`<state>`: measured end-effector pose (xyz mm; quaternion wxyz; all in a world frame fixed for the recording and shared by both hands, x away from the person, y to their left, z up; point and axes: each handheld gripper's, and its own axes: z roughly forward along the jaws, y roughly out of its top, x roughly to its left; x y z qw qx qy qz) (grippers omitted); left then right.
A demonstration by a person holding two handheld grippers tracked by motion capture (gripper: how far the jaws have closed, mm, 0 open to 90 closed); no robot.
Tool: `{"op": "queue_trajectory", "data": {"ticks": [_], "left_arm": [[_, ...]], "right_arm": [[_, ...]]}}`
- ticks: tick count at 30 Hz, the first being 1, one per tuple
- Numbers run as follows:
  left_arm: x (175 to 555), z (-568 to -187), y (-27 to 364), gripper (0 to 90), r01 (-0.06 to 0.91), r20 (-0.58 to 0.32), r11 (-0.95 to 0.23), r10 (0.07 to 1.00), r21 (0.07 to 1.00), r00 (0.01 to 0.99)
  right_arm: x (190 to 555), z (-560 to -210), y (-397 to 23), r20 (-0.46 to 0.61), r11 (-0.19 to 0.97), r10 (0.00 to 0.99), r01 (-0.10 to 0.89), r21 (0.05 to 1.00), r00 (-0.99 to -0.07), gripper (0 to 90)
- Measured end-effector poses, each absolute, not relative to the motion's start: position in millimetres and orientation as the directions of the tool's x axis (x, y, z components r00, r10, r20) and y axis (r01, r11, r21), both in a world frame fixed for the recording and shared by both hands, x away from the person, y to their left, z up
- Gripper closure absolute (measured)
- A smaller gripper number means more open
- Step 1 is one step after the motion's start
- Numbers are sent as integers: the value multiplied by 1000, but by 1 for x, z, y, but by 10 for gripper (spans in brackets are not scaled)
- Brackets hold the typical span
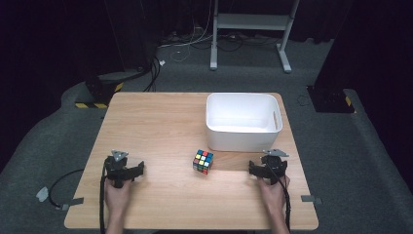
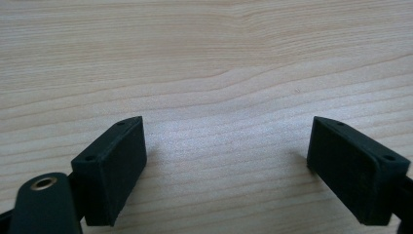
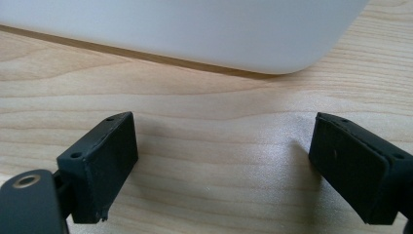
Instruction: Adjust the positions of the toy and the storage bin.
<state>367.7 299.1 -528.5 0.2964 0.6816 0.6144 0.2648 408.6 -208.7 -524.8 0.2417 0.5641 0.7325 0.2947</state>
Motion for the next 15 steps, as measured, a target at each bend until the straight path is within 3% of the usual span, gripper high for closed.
{"op": "queue_trajectory", "data": {"ticks": [15], "left_arm": [[368,-528,299,145,682,-1,-72,994,728,106]], "right_arm": [[404,-524,-211,-17,206,961,678,705,-274,144]]}}
